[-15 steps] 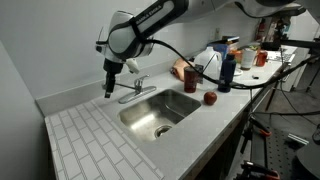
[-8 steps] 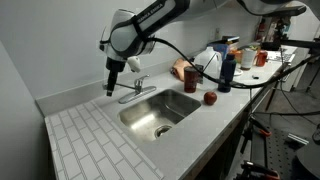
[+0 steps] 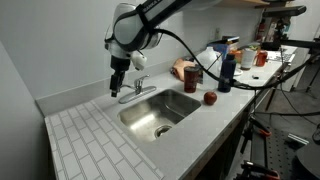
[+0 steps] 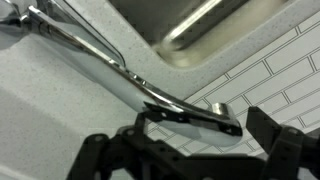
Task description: Pull the faucet nozzle to the center
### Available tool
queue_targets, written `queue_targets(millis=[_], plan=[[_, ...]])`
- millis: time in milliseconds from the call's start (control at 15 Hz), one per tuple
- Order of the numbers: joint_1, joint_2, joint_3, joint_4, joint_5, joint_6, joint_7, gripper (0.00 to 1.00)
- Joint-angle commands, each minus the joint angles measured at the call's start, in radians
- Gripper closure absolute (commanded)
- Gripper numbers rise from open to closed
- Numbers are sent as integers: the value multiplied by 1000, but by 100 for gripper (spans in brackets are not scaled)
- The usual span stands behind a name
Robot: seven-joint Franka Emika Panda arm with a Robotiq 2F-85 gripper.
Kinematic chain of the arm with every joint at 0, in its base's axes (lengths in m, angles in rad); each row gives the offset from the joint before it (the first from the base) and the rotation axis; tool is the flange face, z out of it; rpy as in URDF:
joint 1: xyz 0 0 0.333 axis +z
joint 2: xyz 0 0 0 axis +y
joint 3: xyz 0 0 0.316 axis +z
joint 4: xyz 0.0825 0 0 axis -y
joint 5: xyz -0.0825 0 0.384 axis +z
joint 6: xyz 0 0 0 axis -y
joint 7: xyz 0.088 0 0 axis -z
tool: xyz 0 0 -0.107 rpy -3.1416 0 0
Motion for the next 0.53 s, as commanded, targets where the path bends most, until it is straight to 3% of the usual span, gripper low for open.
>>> queue_targets(millis=[0, 467], plan=[[-1, -99, -8, -128, 28, -35, 66, 0], [2, -223, -52, -297, 12, -29, 162, 0]])
